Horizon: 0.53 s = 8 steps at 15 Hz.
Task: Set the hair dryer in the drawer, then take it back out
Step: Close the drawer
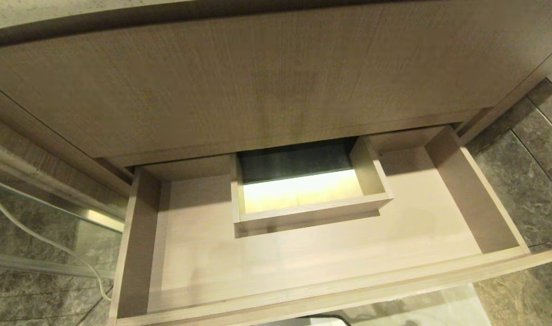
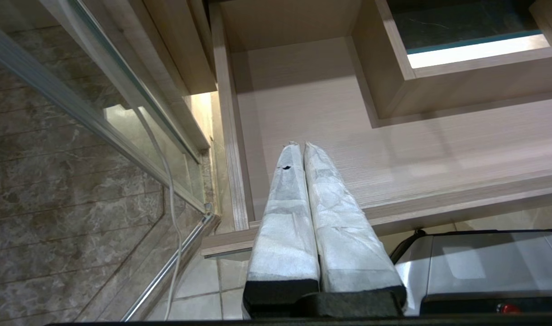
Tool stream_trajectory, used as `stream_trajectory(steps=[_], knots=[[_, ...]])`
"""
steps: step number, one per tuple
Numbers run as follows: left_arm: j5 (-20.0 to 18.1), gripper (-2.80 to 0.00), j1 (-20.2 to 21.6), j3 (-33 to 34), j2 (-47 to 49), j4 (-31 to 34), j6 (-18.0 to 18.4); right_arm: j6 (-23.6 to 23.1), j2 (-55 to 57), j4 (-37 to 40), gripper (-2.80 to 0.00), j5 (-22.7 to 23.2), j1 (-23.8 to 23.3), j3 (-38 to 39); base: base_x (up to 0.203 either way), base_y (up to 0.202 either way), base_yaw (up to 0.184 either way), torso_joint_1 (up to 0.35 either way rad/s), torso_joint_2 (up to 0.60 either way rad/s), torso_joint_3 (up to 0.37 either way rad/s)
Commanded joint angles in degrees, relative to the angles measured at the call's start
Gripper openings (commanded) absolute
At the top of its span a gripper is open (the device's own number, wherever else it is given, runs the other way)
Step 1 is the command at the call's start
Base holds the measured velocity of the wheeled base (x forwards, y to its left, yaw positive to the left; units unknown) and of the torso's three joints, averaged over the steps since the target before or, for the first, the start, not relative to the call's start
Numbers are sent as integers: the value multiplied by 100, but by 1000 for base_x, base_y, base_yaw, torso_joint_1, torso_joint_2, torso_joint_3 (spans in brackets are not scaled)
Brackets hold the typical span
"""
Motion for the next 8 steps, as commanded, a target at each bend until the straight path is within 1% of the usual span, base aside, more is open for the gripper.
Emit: stream_trajectory(steps=[1,4,8], knots=[[2,-280,0,4,0,-1,0,29,1139,-230,-280,-7,6,-229,0,0,0,0,0,0],[2,-280,0,9,0,-1,0,46,2056,-453,-280,-162,-23,-798,0,0,0,0,0,0],[2,-280,0,5,0,-1,0,30,3181,-447,-280,-207,-96,-1748,0,0,0,0,0,0]])
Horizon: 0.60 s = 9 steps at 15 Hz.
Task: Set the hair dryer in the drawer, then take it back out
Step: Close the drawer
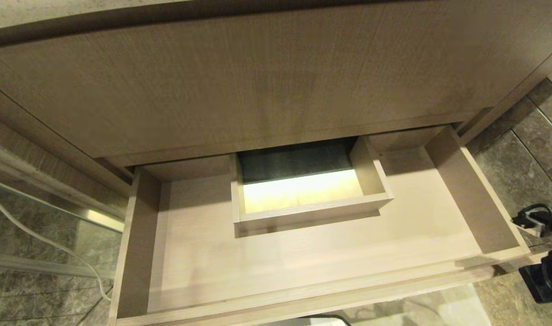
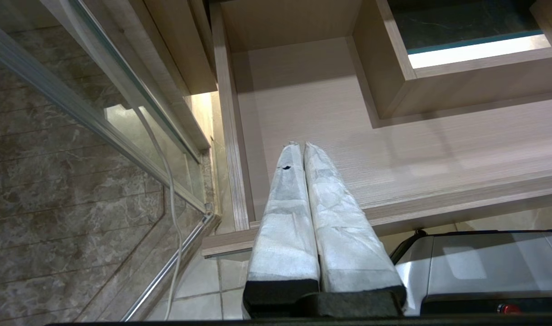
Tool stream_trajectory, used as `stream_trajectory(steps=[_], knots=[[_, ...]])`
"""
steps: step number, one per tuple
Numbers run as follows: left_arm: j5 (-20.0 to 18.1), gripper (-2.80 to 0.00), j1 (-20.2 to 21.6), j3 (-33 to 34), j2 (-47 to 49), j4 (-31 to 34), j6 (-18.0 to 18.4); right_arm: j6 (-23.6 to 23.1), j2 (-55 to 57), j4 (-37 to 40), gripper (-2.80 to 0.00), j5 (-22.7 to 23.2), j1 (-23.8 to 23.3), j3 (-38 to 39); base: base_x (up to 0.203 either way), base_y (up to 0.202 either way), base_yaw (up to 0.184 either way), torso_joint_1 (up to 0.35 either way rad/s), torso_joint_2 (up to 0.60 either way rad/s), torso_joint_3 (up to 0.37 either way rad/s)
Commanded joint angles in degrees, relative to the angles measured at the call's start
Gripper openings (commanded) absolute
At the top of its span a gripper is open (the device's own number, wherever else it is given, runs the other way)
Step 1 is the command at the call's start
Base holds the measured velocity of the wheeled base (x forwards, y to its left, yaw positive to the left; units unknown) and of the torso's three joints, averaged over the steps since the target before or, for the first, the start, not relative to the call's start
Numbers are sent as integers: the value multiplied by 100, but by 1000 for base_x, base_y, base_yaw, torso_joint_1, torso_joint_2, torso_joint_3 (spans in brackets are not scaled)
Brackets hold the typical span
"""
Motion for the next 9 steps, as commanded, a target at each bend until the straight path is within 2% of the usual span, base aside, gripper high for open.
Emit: stream_trajectory(steps=[1,5,8,9], knots=[[0,-280,0,9,0,-1,0,-44,914,75,-280,-4,-73,-547,0,0,0,0,0,0],[0,-280,0,8,0,-1,0,-696,1412,455,-280,1,-358,-969,0,0,0,0,0,0],[0,-280,0,9,0,-1,0,-1006,1426,789,-280,-17,-467,-1055,0,0,0,0,0,0],[0,-280,0,2,0,-1,0,-1021,1433,642,-280,-8,-469,-1072,0,0,0,0,0,0]])
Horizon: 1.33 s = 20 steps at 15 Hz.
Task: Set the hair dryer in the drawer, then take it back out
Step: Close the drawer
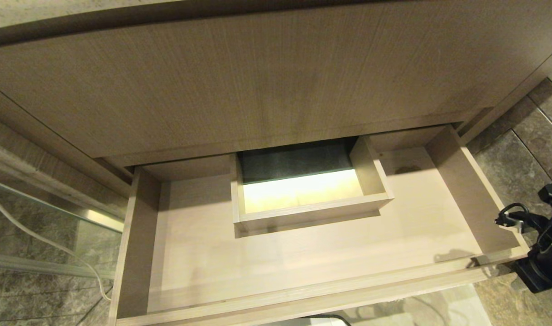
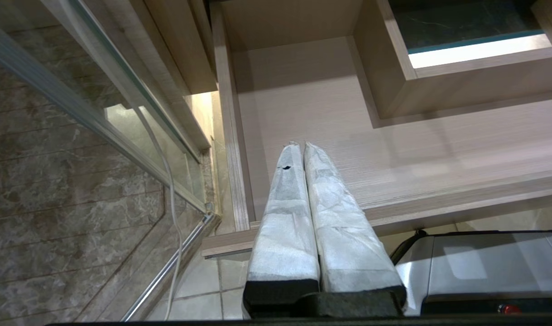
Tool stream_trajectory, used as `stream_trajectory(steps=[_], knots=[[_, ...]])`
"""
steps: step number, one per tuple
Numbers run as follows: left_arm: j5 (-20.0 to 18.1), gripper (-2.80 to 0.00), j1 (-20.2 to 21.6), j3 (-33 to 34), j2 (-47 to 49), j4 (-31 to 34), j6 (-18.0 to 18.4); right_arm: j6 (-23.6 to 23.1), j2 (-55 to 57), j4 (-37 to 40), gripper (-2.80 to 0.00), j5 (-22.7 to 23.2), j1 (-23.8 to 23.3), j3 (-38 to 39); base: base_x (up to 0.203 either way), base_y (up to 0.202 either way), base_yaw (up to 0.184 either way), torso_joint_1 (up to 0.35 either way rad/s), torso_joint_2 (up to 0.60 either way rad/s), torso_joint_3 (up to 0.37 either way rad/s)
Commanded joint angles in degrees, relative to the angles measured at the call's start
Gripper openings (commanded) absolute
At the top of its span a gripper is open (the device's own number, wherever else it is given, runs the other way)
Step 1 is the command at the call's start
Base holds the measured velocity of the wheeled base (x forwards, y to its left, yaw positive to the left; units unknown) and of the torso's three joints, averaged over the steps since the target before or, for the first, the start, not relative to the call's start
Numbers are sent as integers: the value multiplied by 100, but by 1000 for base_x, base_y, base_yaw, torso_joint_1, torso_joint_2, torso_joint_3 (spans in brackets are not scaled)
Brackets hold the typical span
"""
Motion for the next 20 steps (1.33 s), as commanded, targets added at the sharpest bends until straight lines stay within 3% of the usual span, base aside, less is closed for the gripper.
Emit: stream_trajectory(steps=[1,9,12,16,18,20], knots=[[0,-280,0,9,0,-1,2,-32,86,-276,-280,9,-28,-41,0,0,0,0,0,0],[0,-280,0,9,0,-1,2,9,162,-1197,-280,40,-85,-316,0,0,0,0,0,0],[0,-280,0,0,0,-1,2,251,170,-1948,-280,141,-85,-560,0,0,0,0,0,0],[0,-280,0,9,0,-1,2,796,498,-3874,-280,217,-46,-1112,0,0,0,0,0,0],[0,-280,0,9,0,-1,2,1299,813,-4755,-280,194,64,-1572,0,0,0,0,0,0],[0,-280,0,9,0,-1,2,1686,1133,-5397,-280,-91,189,-1880,0,0,0,0,0,0]])
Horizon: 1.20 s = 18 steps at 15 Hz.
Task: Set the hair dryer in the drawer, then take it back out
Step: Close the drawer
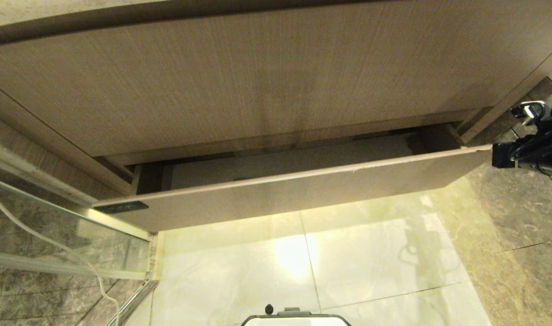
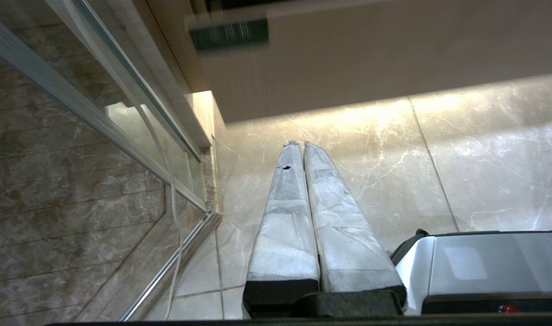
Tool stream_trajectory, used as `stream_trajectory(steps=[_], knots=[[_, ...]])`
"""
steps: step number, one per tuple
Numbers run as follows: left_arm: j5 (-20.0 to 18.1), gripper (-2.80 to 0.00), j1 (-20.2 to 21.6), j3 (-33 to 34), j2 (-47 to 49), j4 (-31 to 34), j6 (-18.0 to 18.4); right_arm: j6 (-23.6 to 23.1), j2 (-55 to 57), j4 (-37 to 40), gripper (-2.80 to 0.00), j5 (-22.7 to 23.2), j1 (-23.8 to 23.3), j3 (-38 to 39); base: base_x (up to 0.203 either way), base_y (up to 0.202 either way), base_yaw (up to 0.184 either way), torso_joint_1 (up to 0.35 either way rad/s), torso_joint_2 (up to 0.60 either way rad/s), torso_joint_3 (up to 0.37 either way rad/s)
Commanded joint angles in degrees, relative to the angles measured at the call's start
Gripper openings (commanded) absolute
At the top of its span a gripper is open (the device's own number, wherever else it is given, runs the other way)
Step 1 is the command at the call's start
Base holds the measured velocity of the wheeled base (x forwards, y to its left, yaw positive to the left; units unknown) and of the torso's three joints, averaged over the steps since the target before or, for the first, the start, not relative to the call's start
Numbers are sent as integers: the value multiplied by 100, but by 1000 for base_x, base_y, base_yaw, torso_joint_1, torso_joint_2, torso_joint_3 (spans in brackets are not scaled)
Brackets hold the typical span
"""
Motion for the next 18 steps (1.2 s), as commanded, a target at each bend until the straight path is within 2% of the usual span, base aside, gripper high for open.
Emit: stream_trajectory(steps=[1,2,4,7,10,15,18], knots=[[0,-280,0,9,0,-1,0,182,357,-392,-280,-278,102,-230,0,0,0,0,0,0],[0,-280,0,5,-4,-1,0,332,314,-369,-280,-658,118,-237,0,0,0,0,0,0],[0,-280,0,9,0,-1,0,517,-91,-96,-280,-708,130,-75,0,0,0,0,0,0],[0,-280,0,9,0,-1,0,586,-1187,523,-280,-662,154,632,0,0,0,0,0,0],[0,-280,0,9,0,-1,0,847,-2479,1173,-280,-643,175,1727,0,0,0,0,0,0],[0,-280,0,9,0,-1,0,1102,-5331,1773,-280,-619,184,3742,0,0,0,0,0,0],[0,-280,0,8,0,-1,0,1097,-7136,2219,-280,-613,460,4597,0,0,0,0,0,0]])
